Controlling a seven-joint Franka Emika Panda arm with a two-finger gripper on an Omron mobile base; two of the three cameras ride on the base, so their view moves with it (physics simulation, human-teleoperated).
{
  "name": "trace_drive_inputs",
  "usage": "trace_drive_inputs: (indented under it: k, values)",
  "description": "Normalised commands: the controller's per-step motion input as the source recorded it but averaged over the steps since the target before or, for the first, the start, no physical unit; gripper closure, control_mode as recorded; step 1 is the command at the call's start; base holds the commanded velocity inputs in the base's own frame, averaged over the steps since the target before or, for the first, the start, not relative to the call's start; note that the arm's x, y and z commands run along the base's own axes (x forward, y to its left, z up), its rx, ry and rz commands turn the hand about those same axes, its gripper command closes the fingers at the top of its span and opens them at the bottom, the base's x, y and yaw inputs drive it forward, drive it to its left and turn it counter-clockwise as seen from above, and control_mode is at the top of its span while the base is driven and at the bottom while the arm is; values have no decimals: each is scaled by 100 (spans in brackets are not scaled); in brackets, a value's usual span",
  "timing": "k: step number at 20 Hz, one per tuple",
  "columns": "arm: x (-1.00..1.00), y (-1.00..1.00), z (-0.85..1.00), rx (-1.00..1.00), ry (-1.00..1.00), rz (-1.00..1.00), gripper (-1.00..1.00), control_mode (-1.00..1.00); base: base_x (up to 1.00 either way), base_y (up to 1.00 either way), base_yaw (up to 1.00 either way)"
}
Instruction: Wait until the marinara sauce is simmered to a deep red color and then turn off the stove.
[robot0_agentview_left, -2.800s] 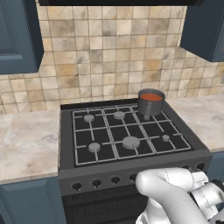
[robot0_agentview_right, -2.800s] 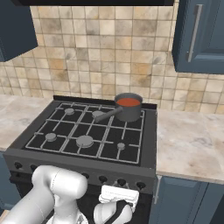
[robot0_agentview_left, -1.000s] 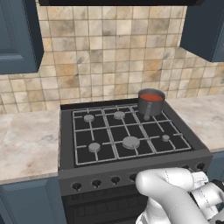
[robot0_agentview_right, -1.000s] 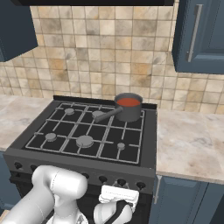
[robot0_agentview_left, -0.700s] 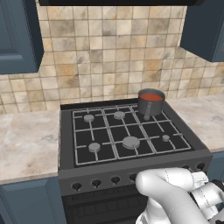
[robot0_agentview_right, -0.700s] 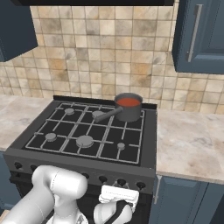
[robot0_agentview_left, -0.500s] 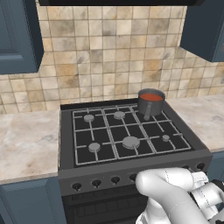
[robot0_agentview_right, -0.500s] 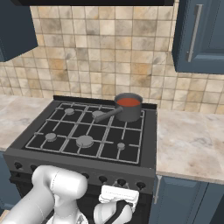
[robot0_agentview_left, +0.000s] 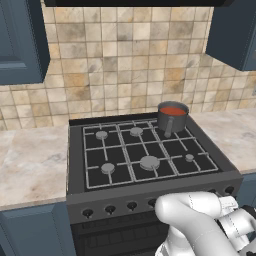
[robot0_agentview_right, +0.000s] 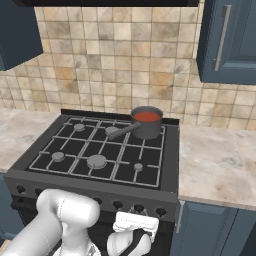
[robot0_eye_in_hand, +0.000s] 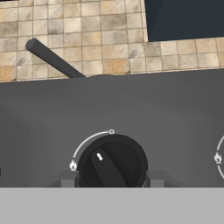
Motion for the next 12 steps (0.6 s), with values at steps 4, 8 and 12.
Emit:
trace_drive_inputs:
  k: [4,8,12]
  values:
    - [0,0,0,0,0,0,100,-100,0,0,0]
    - [0,0,0,0,0,0,100,-100,0,0,0]
    - [0,0,0,0,0,0,100,-100,0,0,0]
